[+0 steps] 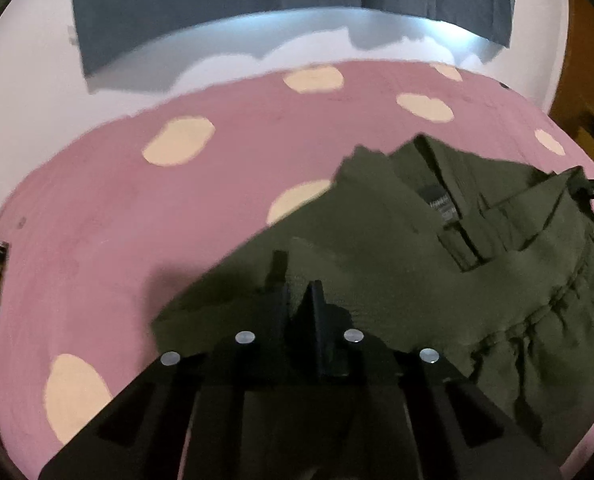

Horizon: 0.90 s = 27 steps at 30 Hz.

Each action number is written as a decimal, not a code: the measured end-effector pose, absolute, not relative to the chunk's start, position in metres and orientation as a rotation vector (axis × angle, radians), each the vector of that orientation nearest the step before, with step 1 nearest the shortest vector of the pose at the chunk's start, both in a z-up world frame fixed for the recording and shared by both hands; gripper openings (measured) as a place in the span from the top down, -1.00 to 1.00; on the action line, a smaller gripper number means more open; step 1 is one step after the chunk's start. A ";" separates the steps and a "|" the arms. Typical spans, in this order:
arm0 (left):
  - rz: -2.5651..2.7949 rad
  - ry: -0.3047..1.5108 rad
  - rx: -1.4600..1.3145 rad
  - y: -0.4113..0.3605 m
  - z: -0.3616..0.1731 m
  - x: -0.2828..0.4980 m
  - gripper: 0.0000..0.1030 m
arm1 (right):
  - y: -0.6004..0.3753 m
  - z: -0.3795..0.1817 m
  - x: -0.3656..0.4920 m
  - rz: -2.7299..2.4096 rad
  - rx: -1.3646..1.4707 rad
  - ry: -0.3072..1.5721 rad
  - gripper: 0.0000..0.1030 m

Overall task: Fold small clothes
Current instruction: 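Lift the hem with both grippers and fold it over the jacket body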

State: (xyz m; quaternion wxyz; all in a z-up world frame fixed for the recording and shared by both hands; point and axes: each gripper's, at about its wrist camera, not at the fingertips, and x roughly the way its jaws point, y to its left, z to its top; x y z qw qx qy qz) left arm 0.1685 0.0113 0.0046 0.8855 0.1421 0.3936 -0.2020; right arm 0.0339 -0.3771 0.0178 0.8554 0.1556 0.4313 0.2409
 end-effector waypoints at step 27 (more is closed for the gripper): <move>-0.257 0.962 -0.102 0.064 -0.009 0.252 0.90 | -0.400 -0.020 0.116 0.292 0.559 0.990 0.60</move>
